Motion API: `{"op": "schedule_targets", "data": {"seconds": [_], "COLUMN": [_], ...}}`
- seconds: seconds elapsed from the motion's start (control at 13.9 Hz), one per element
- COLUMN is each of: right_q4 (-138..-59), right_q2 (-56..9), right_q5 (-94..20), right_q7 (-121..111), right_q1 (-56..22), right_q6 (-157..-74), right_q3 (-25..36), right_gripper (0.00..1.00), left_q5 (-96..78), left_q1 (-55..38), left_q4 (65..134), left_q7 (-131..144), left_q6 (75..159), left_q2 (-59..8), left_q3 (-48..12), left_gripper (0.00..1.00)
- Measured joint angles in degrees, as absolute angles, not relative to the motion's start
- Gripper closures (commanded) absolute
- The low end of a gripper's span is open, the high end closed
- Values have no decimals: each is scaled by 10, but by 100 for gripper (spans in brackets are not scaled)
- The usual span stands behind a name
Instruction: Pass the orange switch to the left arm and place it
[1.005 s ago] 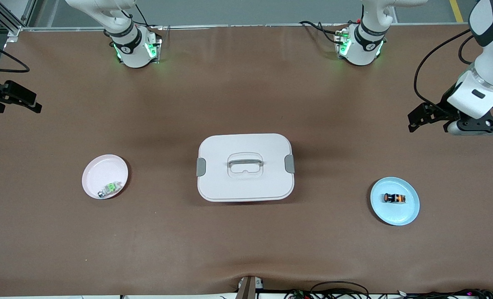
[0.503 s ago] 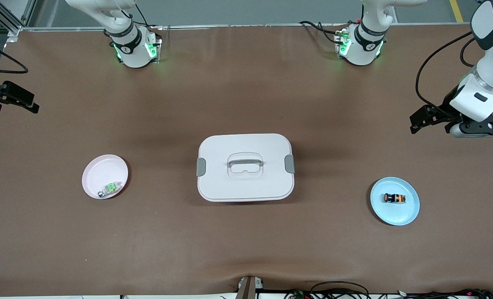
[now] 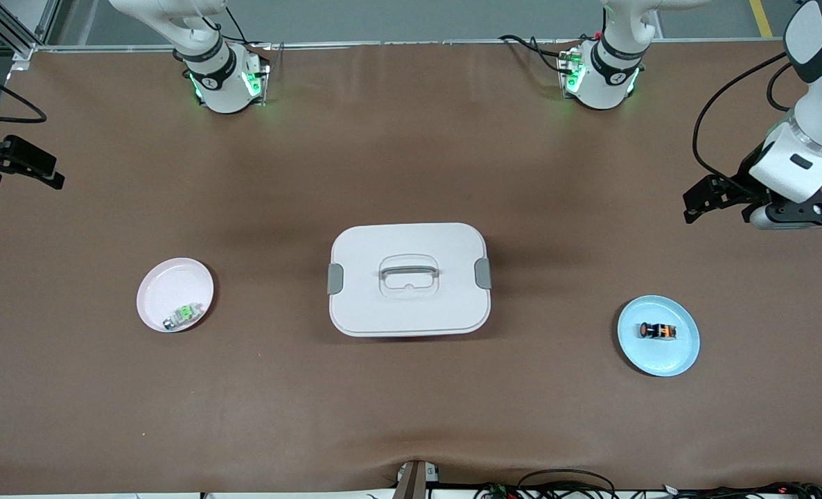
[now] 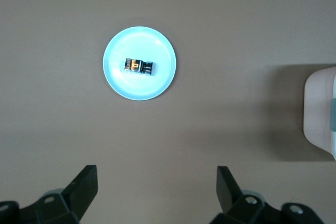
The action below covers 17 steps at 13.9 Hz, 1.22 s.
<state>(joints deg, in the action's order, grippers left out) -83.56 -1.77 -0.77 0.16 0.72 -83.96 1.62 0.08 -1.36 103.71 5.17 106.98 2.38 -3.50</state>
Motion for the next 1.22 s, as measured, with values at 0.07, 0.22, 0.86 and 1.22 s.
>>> {"op": "schedule_targets", "data": {"seconds": [0.07,0.22,0.86,1.22], "right_q4": [-836,-836,-836,-836], "right_q2": [-18,-18,-18,-18], "right_q5": [-8,-8,-8,-8], "right_q7": [2,2,2,2], "right_q1": [7,7,6,5], "right_q6": [-840,-840,-840,-840], "right_q3": [16,16,16,15], "right_gripper": [0,0,0,0], "left_q5": [1,1,1,1], "left_q1": [-13,-13,29,23], "left_q4": [1037,1037,1031,991], "left_q7": [52,44,-44,-21], "left_q6": [1069,1063,1035,1033], "left_q2": [24,24,50,41], "left_q3": [-35,-35,-35,-42], "left_gripper": [0,0,0,0]}}
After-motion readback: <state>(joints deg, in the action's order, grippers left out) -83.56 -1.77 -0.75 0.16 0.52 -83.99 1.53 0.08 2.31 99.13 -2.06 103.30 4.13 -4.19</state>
